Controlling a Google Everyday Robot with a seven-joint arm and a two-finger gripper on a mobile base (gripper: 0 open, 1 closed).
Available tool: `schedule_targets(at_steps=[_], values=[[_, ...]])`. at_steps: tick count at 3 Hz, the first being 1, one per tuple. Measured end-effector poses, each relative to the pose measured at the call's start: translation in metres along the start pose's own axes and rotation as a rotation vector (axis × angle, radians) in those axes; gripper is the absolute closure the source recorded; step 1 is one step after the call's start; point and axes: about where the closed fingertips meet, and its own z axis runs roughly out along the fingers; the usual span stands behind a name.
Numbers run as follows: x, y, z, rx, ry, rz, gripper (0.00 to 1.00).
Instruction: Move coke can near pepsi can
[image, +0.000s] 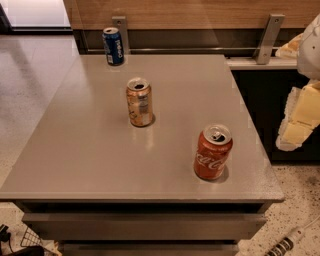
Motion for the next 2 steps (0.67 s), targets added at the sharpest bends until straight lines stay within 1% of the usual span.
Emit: schedule_targets(at_steps=[1, 2], values=[[0.0000, 0.0000, -0.0001, 0.000, 0.000, 0.000, 0.00], [0.0015, 0.0053, -0.0021, -0.006, -0.074, -0.008, 0.00]])
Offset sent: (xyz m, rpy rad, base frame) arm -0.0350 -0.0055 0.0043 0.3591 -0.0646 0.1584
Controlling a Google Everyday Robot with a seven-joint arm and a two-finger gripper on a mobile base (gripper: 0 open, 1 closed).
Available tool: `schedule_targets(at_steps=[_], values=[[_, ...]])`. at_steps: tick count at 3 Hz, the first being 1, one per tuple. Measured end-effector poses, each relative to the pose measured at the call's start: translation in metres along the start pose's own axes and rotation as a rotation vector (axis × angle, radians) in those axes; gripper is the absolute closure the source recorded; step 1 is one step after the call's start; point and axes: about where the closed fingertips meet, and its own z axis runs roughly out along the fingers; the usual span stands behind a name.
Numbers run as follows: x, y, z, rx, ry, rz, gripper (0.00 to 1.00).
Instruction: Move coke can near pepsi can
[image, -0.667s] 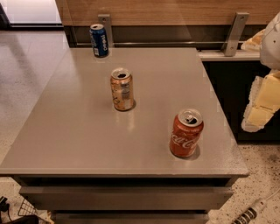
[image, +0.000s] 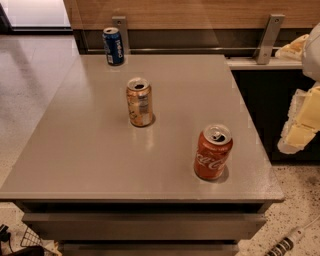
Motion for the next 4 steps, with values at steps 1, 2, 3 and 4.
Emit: schedule_targets(at_steps=[1, 2, 3, 4], values=[[0.038, 0.011, 0.013, -0.003, -0.209, 0.014, 0.00], [0.041, 0.030, 0.026, -0.035, -0.381, 0.044, 0.00], [0.018, 0.053, 0.054, -0.119, -0.664, 0.132, 0.00], [-0.010, 0.061, 0.067, -0.176, -0.867, 0.188, 0.00]])
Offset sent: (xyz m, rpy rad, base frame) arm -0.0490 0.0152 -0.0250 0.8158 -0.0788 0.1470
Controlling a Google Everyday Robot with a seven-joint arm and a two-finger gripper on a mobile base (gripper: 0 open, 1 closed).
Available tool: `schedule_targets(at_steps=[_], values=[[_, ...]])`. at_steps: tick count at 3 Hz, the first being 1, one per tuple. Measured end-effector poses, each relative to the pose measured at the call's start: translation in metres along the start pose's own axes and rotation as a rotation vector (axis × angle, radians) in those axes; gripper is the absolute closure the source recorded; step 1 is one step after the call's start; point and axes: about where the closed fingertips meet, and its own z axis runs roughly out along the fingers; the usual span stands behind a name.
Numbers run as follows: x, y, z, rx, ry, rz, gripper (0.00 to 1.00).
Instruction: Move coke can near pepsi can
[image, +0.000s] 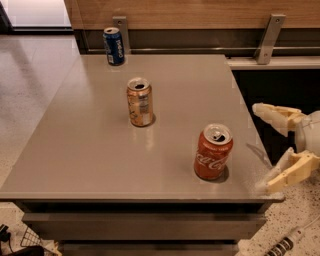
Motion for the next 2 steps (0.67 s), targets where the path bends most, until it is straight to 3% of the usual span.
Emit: schedule_targets(at_steps=[1, 2], values=[[-0.002, 0.000, 0.035, -0.034, -0.215, 0.035, 0.00], [0.002, -0.001, 0.049, -0.031, -0.304, 0.039, 0.00]])
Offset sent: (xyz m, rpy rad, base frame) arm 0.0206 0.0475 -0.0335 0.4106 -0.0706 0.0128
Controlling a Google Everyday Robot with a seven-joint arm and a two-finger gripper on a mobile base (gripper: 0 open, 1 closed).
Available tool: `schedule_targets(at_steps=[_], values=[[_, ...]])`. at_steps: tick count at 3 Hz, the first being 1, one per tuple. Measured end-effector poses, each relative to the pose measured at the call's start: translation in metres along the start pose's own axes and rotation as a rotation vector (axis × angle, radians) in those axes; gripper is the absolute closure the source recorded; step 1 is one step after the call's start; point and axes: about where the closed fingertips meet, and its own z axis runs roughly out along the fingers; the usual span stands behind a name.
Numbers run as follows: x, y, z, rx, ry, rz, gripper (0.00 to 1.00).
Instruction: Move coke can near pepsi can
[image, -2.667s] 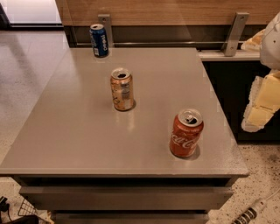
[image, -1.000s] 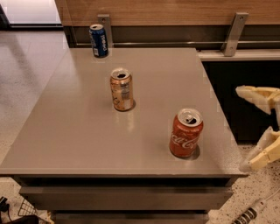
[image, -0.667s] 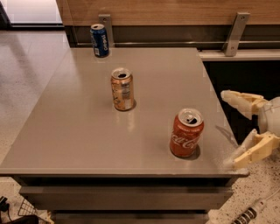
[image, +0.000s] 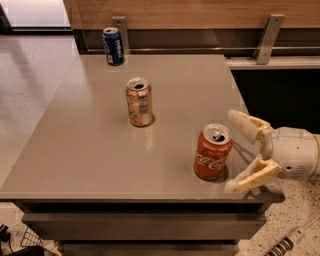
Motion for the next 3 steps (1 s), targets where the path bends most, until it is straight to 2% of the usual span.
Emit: schedule_targets(at_steps=[1, 2, 3], values=[[0.013, -0.003, 0.011, 0.017, -0.044, -0.019, 0.00], [0.009, -0.002, 0.022, 0.046, -0.015, -0.071, 0.26], [0.009, -0.001, 0.023, 0.039, -0.018, -0.067, 0.49]])
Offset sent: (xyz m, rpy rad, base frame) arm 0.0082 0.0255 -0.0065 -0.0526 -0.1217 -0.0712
